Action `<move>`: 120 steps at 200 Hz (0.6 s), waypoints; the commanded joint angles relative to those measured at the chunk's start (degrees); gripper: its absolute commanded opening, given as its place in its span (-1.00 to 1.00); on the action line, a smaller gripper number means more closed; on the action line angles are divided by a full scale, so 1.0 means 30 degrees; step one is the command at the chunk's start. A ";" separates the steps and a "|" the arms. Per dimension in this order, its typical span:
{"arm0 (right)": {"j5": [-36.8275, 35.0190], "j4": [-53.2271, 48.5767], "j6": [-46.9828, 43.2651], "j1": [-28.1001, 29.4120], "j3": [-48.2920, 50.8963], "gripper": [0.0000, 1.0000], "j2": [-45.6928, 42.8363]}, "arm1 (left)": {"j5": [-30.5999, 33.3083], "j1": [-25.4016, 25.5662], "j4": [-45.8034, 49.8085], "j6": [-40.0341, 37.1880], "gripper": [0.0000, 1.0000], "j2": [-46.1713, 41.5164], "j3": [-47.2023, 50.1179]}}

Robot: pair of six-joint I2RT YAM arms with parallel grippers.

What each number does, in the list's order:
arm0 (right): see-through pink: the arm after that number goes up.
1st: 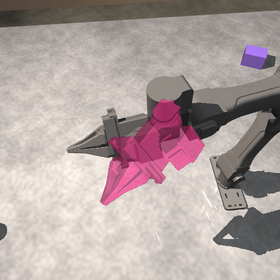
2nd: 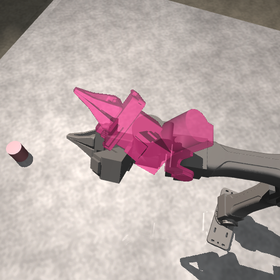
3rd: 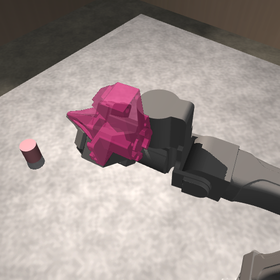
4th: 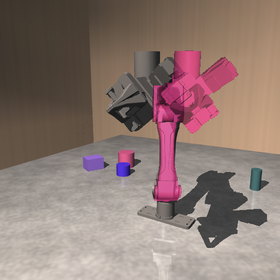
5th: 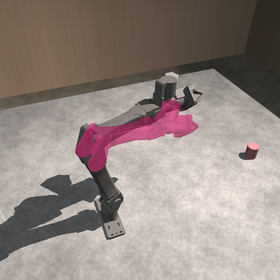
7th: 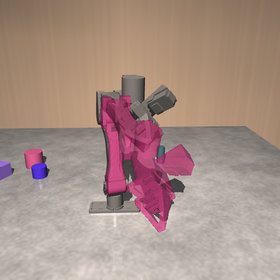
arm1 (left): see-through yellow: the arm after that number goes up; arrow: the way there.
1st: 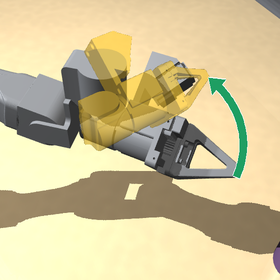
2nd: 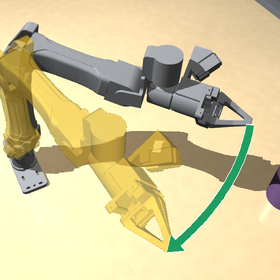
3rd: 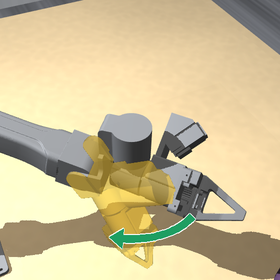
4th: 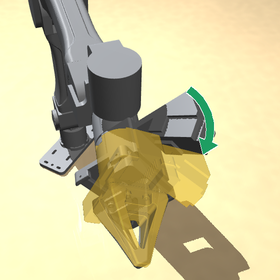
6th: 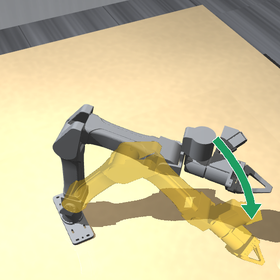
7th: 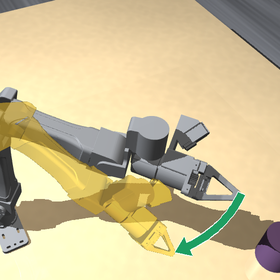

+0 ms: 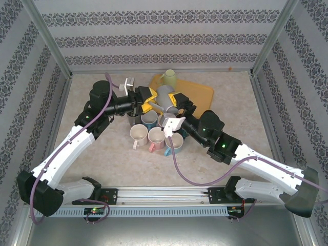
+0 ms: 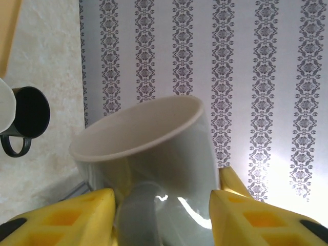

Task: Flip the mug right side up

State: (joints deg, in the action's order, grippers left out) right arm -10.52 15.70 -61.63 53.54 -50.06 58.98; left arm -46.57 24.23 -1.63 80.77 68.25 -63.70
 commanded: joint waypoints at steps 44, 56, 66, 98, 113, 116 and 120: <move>-0.0364 0.1631 -0.1540 0.0431 -0.0041 -0.26 -0.0187 | -0.1148 -0.0279 -0.3260 0.1186 -0.76 0.0275 0.0636; -0.0246 0.1591 -0.1664 0.0474 0.0045 -0.21 -0.0261 | -0.1122 -0.0340 -0.3403 0.1232 -0.91 0.0240 0.0711; -0.0238 0.1512 -0.1667 0.0463 0.0105 -0.11 -0.0319 | -0.1156 -0.0389 -0.3697 0.1437 -1.00 0.0222 0.0841; -0.0625 0.0539 -0.1428 0.0361 0.0115 0.48 -0.0163 | -0.1057 -0.0668 -0.4294 0.1842 -1.00 -0.0041 0.1111; -0.0325 -0.2121 0.0101 0.0307 -0.0688 0.72 -0.0292 | -0.0582 -0.1045 -0.4438 0.1446 -1.00 -0.0519 0.1283; -0.0018 -0.2824 0.0548 0.0203 -0.0887 0.76 -0.0324 | -0.0392 -0.1122 -0.4434 0.1188 -1.00 -0.0657 0.1301; 0.0453 -0.3590 0.1092 0.0060 -0.1112 0.84 -0.0427 | -0.0134 -0.1233 -0.4209 0.0748 -1.00 -0.0868 0.1295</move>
State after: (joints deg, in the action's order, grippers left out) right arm -13.06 14.33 -66.39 53.80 -49.54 59.02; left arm -49.45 23.09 -8.29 87.55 69.12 -59.94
